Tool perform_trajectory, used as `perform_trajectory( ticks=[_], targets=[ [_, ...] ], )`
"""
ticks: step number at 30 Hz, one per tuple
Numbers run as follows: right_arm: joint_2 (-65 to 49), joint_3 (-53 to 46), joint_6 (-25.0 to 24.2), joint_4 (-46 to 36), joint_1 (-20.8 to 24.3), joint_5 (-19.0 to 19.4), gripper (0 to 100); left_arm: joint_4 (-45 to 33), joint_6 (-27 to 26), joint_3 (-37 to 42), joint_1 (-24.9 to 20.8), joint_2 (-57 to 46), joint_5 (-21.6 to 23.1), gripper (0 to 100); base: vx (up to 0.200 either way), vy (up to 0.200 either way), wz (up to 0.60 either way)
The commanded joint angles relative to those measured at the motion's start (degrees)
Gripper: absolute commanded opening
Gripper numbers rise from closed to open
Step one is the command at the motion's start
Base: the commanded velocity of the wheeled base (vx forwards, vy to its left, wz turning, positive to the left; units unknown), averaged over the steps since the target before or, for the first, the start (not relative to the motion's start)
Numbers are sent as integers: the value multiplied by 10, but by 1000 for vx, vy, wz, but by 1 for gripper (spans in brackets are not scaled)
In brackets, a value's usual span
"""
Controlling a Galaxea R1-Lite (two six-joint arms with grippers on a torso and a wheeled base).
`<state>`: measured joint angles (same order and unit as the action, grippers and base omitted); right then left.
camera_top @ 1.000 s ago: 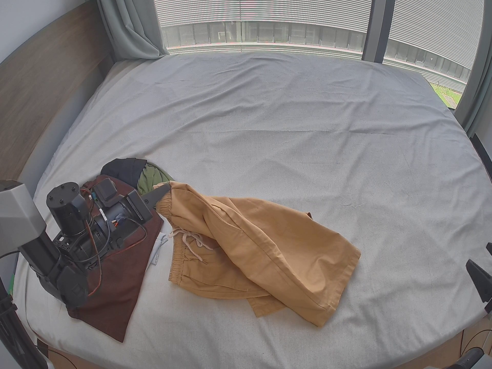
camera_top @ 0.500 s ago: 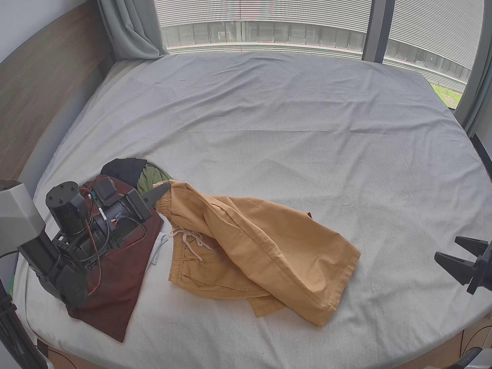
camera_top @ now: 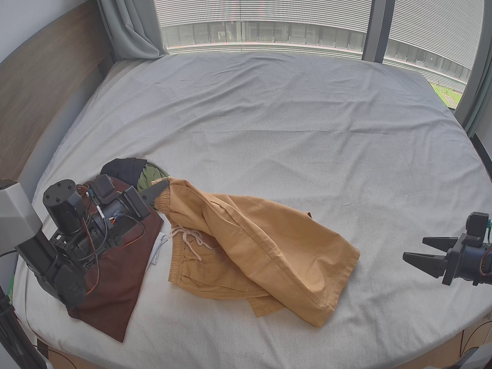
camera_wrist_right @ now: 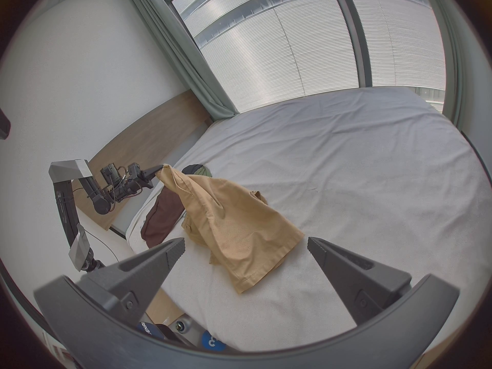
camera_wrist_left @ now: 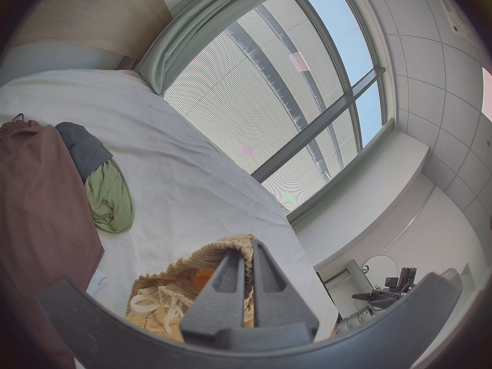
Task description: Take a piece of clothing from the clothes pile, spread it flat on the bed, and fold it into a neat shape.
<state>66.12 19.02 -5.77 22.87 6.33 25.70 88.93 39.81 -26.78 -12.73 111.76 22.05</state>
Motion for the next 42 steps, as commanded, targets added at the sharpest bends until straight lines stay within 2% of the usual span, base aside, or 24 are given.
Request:
perform_trajectory(
  ticks=[1, 12, 22, 33, 37, 38, 42],
  targets=[
    [83, -5, -1, 26, 16, 2, 100, 0, 0, 0, 0, -1, 0, 0, 0, 0, 0],
    [202, -63, -7, 128, 13, 32, 100, 0, 2, 0, 0, 6, 1, 0, 0, 0, 0],
    [270, -66, -8, 139, 30, 50, 100, 0, 2, 0, 0, 6, 1, 0, 0, 0, 0],
    [358, -75, -12, 205, 46, 61, 100, 0, 2, -1, 2, 6, 1, 0, 0, 0, 0],
    [387, -79, -32, 242, 62, 61, 100, 0, 2, -2, 4, 6, 1, 0, 0, 0, 0],
    [401, -79, -52, 260, 72, 62, 100, 0, 2, -2, 4, 7, 1, 0, 0, 0, 0],
    [433, -86, -81, 303, 92, 66, 100, 0, 2, -2, 4, 7, 1, 0, 0, 0, 0]
  ],
)
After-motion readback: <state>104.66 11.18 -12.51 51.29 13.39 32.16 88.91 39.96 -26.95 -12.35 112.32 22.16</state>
